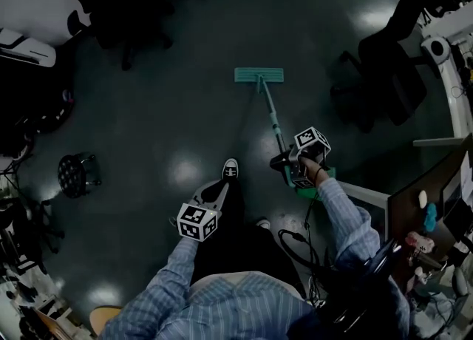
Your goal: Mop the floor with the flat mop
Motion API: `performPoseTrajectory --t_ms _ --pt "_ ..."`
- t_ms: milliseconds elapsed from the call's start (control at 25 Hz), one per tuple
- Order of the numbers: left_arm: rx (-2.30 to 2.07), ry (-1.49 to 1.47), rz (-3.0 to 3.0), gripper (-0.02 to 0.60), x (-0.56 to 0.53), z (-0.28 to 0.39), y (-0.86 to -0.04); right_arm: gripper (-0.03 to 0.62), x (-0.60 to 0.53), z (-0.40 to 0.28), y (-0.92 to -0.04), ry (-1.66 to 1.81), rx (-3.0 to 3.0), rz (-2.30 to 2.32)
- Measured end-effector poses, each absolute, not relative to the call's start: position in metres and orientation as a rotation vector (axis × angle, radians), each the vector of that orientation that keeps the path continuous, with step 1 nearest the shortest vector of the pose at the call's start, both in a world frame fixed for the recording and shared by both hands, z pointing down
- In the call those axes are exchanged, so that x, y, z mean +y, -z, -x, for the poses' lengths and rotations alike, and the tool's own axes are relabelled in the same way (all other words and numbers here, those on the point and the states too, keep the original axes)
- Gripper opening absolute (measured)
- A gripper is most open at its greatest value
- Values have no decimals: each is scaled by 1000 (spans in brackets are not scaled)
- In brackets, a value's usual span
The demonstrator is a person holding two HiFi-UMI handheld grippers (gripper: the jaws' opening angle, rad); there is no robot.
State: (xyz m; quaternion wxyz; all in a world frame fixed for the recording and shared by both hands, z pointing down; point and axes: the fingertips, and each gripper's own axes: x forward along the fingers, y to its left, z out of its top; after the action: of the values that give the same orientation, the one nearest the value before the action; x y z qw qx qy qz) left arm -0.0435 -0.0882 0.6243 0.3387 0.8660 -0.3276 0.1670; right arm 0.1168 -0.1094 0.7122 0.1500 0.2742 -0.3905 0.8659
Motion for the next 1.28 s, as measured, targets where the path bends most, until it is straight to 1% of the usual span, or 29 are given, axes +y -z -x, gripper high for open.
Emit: performPoseTrajectory --t_ms 320,680,1000,1280 --pt "-876 -434 -2340 32 -22 33 -608 11 23 -109 -711 -2522 -1122 -759" --pt "-930 -384 -2368 32 79 22 -587 11 176 -105 -711 -2518 -1131 -719" --pt "-854 -404 -2399 32 145 -9 -575 11 290 -128 -694 -2503 -1098 -671" --pt "-838 -382 -2424 32 152 -30 -567 11 376 -163 -679 -2426 -1071 -617"
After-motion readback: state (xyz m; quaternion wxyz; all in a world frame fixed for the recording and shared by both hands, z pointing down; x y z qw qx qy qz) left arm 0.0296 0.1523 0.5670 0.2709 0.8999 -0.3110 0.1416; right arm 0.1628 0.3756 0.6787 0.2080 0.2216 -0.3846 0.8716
